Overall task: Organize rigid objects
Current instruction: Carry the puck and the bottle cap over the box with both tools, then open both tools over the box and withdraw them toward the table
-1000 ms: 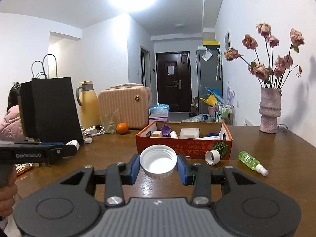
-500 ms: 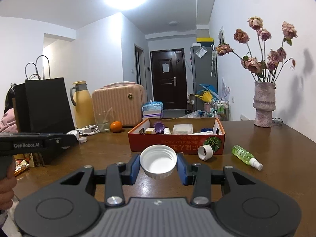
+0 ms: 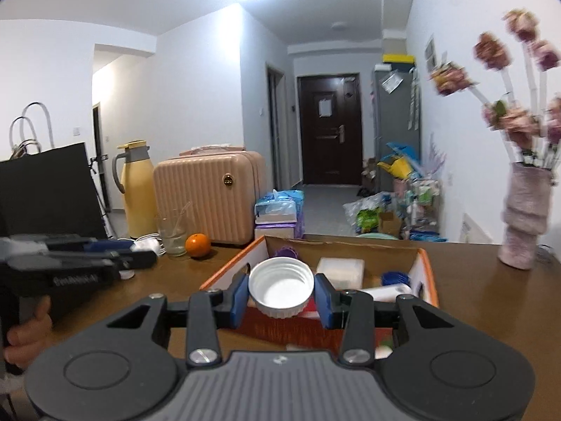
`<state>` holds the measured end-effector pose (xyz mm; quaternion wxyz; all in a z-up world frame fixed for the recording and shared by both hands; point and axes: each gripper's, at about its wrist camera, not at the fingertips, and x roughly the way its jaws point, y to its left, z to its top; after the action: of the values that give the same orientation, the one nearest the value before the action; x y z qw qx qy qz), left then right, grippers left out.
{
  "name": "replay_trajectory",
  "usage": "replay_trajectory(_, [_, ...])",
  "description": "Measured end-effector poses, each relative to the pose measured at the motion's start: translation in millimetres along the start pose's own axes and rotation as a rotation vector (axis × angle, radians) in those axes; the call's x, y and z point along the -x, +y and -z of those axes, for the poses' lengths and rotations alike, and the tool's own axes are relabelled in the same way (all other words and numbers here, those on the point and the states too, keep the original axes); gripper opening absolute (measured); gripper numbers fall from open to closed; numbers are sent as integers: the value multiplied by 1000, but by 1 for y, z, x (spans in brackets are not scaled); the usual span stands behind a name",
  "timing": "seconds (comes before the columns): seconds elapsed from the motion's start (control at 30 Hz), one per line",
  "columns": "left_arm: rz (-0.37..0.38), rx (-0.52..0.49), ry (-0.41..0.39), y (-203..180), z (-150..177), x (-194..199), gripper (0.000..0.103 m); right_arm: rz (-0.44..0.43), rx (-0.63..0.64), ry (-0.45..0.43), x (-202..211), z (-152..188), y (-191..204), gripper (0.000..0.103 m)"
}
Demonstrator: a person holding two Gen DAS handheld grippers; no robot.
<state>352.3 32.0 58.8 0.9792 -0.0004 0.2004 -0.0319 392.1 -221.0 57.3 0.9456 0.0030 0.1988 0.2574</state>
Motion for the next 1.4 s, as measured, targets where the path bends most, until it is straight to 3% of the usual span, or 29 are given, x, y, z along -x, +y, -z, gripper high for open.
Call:
replay_trajectory(0.23, [36,24,219,13,-18,-99,40,-78,-64,170,-123,-43,-35,39])
replay_trajectory(0.53, [20,-36,450,14,-20,-204,40,-93,-147,392,-259,-36,-46,39])
replay_trajectory(0.73, [12,-41,437,13,-20,-214,48,-58,-135,448,-305,-20,-33,40])
replay_trajectory(0.97, [14,-15,441,15,-29,-204,51,-30,-151,423,-282,-30,-39,43])
replay_trajectory(1.1, [-1,-4,383,15,-42,-175,79,16,-150,395,-242,-43,-48,45])
replay_trajectory(1.27, [-20,-19,283,15,-58,-121,85,91,-136,334,-170,-61,-61,57])
replay_trajectory(1.4, [-78,-8,173,14,-70,-70,101,134,-140,292,-107,-67,-68,63])
